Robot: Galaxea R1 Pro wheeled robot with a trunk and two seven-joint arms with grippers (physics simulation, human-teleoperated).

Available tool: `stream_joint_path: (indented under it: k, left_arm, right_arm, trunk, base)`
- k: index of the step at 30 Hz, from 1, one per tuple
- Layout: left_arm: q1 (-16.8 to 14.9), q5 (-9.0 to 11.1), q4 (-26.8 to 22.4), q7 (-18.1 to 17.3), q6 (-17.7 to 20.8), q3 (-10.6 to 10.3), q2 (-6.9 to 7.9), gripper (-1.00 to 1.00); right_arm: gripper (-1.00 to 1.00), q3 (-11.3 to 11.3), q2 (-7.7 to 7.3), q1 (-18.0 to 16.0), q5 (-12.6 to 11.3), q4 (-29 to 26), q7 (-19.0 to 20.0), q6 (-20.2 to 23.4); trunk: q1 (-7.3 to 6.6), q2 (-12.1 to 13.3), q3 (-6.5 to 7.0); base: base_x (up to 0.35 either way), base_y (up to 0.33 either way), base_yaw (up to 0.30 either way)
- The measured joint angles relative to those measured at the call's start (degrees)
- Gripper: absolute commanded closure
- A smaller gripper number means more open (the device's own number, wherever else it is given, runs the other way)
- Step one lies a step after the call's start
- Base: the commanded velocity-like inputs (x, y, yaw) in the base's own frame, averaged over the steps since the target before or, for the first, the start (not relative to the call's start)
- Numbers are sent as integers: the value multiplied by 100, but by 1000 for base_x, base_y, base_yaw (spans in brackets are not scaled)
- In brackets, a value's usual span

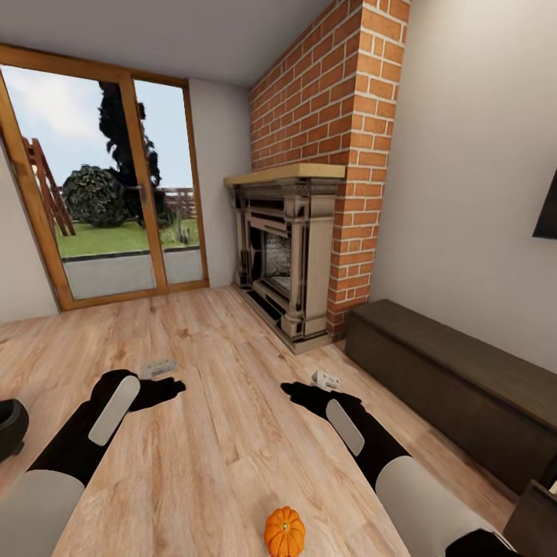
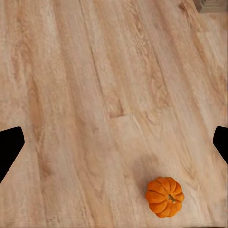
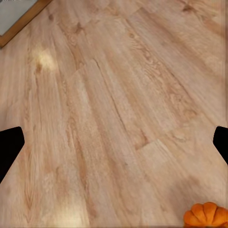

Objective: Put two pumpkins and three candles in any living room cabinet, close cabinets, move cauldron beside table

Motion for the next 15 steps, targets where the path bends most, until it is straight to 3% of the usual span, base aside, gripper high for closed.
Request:
stream_joint_path:
  k: [2, 6, 7, 10, 12, 15]
  left_arm:
    - [2, -1, -15, -159, -1, 4, 3, -100]
    - [6, 1, -157, -336, -1, 4, 7, -100]
    - [7, 5, -283, -401, -3, 3, 10, -100]
    - [8, 4, -566, -574, -3, 1, 17, -100]
    - [8, -7, -690, -718, -3, 3, 25, -100]
    - [12, -23, -764, -837, -3, 7, 35, -100]
  right_arm:
    - [-100, -173, 2, -5, 9, 22, -139, 11]
    - [-100, -1068, 6, -8, -151, 106, -645, 20]
    - [-100, -1459, 6, -9, -251, 208, -771, 23]
    - [-100, -1895, -1, -10, -399, 379, -916, 18]
    - [-100, -2030, 2, -12, -431, 435, -957, 32]
    - [-100, -2013, -23, -26, -431, 471, -980, 163]
  trunk:
    - [44, -80, -36]
    - [132, -241, -108]
    - [154, -281, -126]
    - [220, -401, -179]
    - [264, -481, -215]
    - [330, -602, -269]
  base:
    - [0, 0, 0]
    - [0, 0, 0]
    - [0, 0, 0]
    - [0, 0, 0]
    - [0, 0, 0]
    - [0, 0, 0]
